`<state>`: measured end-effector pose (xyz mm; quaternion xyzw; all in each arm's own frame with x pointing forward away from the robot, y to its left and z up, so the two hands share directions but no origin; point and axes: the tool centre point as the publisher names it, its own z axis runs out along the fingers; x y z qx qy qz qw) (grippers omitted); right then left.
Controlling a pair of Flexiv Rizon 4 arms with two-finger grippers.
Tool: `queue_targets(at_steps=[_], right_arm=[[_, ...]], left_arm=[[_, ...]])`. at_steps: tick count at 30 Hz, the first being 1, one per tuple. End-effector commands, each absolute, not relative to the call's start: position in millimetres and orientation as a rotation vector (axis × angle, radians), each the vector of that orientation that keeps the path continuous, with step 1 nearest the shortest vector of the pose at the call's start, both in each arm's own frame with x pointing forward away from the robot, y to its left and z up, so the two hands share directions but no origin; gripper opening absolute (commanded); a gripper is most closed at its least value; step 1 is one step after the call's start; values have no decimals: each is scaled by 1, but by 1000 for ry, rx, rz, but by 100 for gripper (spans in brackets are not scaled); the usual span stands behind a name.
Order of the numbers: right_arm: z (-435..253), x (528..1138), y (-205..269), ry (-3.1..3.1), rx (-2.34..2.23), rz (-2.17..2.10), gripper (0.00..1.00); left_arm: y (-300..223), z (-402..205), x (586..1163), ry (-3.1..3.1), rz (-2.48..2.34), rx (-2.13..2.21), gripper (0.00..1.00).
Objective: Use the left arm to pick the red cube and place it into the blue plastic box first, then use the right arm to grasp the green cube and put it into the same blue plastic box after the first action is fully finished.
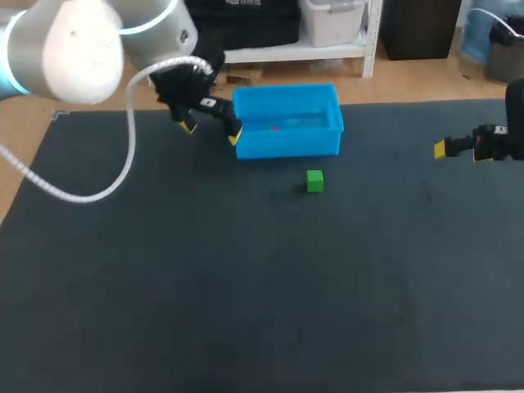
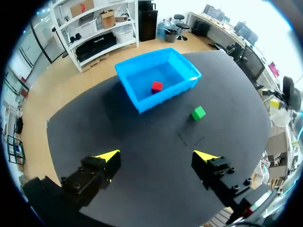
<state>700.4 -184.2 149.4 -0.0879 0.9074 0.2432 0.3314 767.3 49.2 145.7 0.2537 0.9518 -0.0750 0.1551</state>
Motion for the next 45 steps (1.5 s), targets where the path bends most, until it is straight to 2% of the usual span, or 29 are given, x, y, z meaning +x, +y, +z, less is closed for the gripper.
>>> queue_targets(at_steps=[1,22,45], right_arm=[[150,700,-185,2373,-231,635,100],[150,700,-185,2373,-231,635,100],[150,700,-185,2373,-231,635,100]], left_arm=[[76,138,718,2265,-348,596,100],[106,137,678,2194,-471,605,100],[114,136,675,2190,-562,757,100]])
